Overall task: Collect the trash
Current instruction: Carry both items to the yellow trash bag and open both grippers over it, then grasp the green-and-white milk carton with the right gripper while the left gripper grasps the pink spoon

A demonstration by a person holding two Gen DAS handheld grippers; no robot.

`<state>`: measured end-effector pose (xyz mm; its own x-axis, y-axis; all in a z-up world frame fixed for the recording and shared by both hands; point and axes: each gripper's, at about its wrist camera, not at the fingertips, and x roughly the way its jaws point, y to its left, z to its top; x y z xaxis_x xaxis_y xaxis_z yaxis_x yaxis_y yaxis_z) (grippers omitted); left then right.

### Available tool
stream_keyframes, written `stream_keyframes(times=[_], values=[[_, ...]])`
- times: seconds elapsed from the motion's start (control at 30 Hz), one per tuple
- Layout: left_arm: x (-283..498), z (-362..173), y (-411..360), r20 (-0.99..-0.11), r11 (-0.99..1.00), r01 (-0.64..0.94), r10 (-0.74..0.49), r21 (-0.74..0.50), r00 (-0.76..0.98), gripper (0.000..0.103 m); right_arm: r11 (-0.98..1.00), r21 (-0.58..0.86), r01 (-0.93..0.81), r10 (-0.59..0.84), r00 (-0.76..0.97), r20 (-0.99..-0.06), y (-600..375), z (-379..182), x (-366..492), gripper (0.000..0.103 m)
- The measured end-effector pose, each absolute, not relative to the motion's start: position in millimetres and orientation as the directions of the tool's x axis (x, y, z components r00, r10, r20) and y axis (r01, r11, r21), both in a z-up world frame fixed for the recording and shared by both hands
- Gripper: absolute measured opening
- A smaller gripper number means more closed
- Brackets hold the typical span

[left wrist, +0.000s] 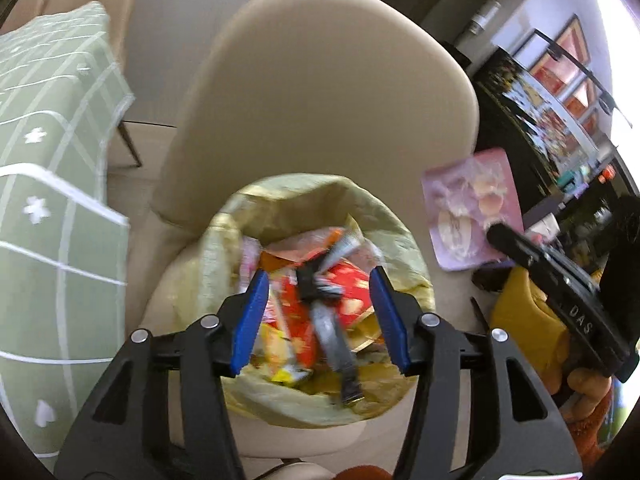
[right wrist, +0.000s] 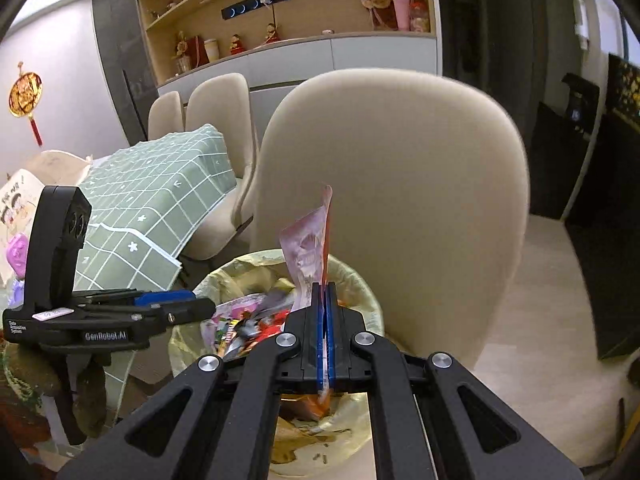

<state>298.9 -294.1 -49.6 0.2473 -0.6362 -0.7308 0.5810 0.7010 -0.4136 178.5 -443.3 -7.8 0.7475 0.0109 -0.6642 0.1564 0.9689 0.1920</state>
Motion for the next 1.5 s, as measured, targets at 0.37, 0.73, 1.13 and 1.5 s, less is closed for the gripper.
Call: stream_keyframes(times=[0.37,0.73,1.13,1.5], values=[[271,-11,-221,-0.669,0.777,0.557,-0.582,-0.292,0.461,0.054,0.974,0.206,0.097,0.108,0.6,-0.793,-388,-101,225,0.004],[252,27,-141,-0.61,0.806,0.523,-0.569,-0.278,0.552,0.06,0.986,0.124,0.115,0.027,0.619,-0.785,-382,-88,226,0.016],[239,52,-8,-0.553,0.908,0.372,-0.413,-0.191,0.724,0.06,0.992,0.107,0.059,0.03,0.729,-0.683,-362,-27,202,0.043],[229,36,143,-0.622,0.984,0.052,-0.15,-0.173,0.768,0.06,0.982,0.106,-0.158,0.19,0.778,-0.599,-249,11,233,0.043]])
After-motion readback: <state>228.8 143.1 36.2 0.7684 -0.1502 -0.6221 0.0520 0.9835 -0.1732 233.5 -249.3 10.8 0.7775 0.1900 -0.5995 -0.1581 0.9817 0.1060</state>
